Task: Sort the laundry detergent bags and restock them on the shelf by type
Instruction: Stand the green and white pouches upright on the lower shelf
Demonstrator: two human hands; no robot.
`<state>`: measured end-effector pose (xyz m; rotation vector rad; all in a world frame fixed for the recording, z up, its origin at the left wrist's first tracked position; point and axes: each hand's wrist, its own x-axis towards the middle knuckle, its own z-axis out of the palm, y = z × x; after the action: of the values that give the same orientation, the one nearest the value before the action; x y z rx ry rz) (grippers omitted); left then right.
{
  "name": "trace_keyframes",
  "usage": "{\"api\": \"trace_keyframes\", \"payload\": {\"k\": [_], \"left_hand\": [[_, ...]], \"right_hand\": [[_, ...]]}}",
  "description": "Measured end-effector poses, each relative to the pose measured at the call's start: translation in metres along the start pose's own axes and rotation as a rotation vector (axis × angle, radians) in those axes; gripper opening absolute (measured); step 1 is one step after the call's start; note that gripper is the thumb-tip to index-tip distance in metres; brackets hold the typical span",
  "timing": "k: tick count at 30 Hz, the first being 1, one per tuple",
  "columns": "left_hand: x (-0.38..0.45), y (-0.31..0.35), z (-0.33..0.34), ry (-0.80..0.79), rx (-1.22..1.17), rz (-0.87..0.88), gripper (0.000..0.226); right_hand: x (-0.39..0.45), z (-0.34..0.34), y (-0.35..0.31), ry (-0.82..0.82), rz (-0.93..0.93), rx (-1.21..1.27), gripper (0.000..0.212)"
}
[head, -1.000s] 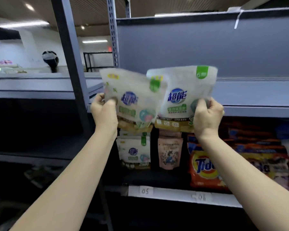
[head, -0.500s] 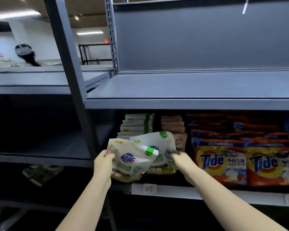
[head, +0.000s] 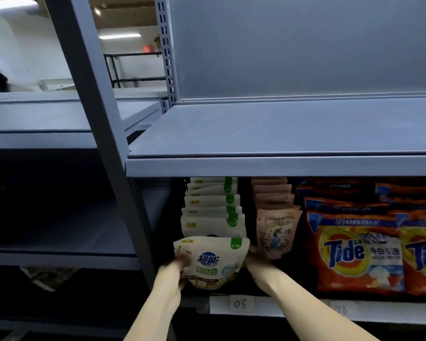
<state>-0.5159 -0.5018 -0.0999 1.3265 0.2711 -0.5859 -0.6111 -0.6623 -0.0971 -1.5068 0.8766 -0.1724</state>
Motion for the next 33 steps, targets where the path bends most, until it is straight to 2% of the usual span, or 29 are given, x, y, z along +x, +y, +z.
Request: {"api": "trace_keyframes", "payload": {"k": [2, 5, 9, 11, 14, 18, 21, 24, 28, 33], "left_hand": [[0.011, -0.003, 0.003, 0.002, -0.024, -0.044, 0.034], [0.022, -0.014, 0.005, -0.034, -0.060, -0.092, 0.040], [0.023, -0.023, 0.015, -0.040, -0.023, -0.084, 0.039], [0.020, -0.025, 0.018, -0.046, 0.059, -0.077, 0.037], [0.017, -0.033, 0.017, -0.084, 0.269, 0.009, 0.043], [0.015, -0.038, 0.020, -0.102, 0.528, 0.096, 0.061], [0.023, -0.041, 0.016, -0.173, 0.599, 0.097, 0.070], [0.033, -0.046, 0.005, -0.156, 0.767, 0.087, 0.063], [0.054, -0.051, -0.002, -0.031, 1.009, 0.147, 0.045], [0.069, -0.050, -0.001, -0.012, 1.015, 0.189, 0.034]], "right_hand": [[0.002, -0.002, 0.001, -0.060, -0.034, -0.140, 0.035], [0.007, -0.010, 0.009, 0.020, -0.064, -0.202, 0.048], [0.003, -0.021, 0.016, 0.227, -0.114, -0.378, 0.035], [0.000, -0.023, 0.018, 0.265, -0.130, -0.463, 0.024], [-0.002, -0.022, 0.023, 0.074, -0.152, -0.458, 0.023], [-0.007, -0.025, 0.024, -0.198, -0.149, -0.545, 0.053], [-0.003, -0.025, 0.027, -0.262, -0.129, -0.575, 0.059], [0.006, -0.021, 0.032, -0.181, -0.121, -0.557, 0.059], [0.017, -0.014, 0.040, -0.104, -0.111, -0.554, 0.058], [0.030, -0.006, 0.044, 0.021, -0.094, -0.496, 0.045]]}}
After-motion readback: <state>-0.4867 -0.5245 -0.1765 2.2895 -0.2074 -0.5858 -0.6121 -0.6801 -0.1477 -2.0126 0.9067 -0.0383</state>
